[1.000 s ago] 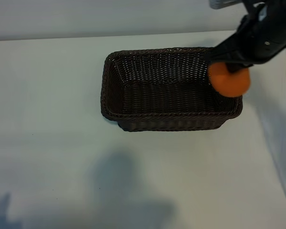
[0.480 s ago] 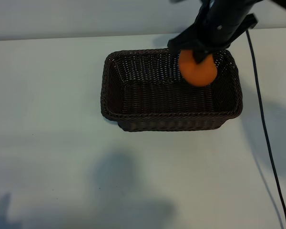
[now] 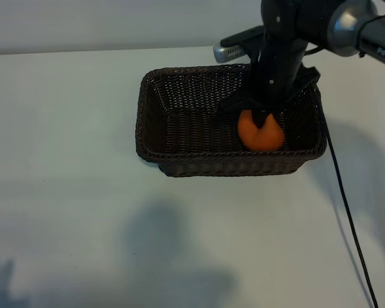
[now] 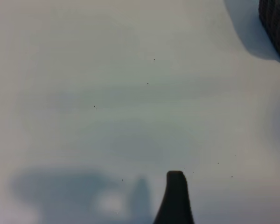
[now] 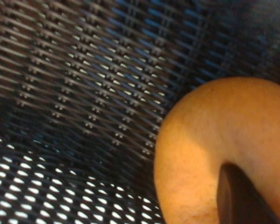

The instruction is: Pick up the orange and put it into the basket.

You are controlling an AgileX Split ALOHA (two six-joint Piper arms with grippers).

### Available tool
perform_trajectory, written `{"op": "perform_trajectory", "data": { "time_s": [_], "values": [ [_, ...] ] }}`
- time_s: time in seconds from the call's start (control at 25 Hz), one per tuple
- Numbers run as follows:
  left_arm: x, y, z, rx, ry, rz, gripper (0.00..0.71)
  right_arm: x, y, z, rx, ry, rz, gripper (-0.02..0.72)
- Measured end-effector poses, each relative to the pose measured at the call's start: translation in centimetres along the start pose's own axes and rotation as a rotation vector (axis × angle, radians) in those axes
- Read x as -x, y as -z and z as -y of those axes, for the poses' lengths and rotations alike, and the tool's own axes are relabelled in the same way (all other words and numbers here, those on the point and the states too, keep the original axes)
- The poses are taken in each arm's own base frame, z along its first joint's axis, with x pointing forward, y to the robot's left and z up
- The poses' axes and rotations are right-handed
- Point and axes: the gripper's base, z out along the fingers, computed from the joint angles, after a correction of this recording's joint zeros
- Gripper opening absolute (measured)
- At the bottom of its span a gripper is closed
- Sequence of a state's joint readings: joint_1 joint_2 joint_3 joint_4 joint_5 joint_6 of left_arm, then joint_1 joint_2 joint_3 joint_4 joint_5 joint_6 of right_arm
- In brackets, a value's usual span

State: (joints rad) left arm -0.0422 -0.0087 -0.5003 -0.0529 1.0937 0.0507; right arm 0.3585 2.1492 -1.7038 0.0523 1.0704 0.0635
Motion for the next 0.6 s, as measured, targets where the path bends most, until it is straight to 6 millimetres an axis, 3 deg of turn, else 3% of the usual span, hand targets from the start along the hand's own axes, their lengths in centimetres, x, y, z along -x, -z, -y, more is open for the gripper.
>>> {"op": "perform_trajectory", "data": {
  "time_s": [0.16, 0.24, 0.52, 0.6],
  "values": [
    [0.0, 0.0, 0.0, 0.000, 0.000, 0.000, 0.592, 0.0, -0.4, -0.1, 0.013, -0.001, -0.009, 0.108],
    [0.0, 0.0, 0.0, 0.000, 0.000, 0.000, 0.592, 0.0, -0.4, -0.1, 0.013, 0.002, -0.009, 0.174],
    [0.0, 0.0, 0.0, 0.000, 0.000, 0.000, 0.592, 0.0, 0.2, -0.2, 0.017, 0.003, 0.002, 0.625],
    [0.0, 0.0, 0.0, 0.000, 0.000, 0.000, 0.592, 0.0, 1.0, -0.2, 0.018, 0.004, 0.021, 0.689]
  ]
}}
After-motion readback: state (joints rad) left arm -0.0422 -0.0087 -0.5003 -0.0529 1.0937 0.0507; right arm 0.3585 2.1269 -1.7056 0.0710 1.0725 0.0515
